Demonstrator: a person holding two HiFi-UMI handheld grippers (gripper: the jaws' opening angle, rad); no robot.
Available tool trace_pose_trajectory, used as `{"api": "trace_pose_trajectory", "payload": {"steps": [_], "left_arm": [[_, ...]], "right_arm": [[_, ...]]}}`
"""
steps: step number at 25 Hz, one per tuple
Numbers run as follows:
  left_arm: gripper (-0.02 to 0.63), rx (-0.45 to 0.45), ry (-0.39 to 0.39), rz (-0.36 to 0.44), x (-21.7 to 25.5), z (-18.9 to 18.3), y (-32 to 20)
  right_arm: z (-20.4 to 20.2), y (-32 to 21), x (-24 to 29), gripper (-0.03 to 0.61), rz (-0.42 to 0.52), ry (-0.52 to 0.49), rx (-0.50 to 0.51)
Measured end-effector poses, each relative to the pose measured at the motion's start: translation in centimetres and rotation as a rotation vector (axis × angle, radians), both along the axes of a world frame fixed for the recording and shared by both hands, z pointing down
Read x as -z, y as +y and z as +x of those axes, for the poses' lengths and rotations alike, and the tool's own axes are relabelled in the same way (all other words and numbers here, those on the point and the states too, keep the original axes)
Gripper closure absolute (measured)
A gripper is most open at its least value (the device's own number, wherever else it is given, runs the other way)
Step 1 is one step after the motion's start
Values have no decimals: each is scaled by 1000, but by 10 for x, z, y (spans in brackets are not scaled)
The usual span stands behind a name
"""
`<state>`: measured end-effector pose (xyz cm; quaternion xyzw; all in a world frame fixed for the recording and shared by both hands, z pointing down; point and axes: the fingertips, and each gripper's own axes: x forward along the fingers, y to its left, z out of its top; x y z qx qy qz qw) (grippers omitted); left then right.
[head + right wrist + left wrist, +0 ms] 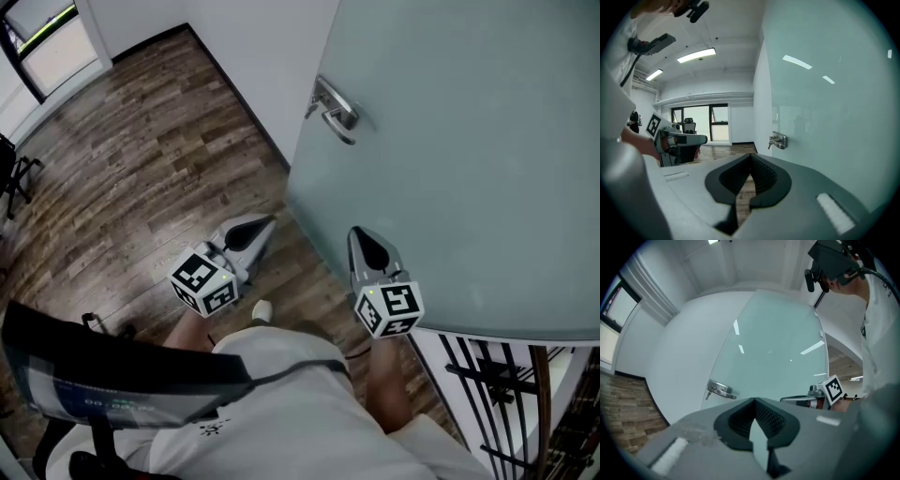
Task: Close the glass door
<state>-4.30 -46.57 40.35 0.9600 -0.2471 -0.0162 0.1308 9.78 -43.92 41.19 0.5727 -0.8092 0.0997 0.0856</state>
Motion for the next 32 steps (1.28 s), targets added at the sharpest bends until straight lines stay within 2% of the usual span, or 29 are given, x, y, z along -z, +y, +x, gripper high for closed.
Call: {"api": "trace_pose_trajectory", "payload": {"steps": [10, 16, 19, 23, 27, 32], "left_arm": [[608, 23, 2, -19, -6, -9, -28], [608, 79, -11, -8, -5, -9, -44], [608, 109, -15, 3, -2, -7, -51], [607, 148, -24, -2, -5, -3, -59], [608, 180, -37, -9, -9, 2, -64], [607, 203, -37, -19, -14, 9, -64]], "right_arm": [[-1, -67, 15, 569, 18, 21, 34], [17, -126, 5, 568, 7, 84, 65], [26, -154, -5, 555, -11, 155, 86], [37, -186, -19, 499, -45, 235, 106], [40, -210, -34, 396, -90, 295, 127], [44, -241, -70, 357, -174, 409, 125]]}}
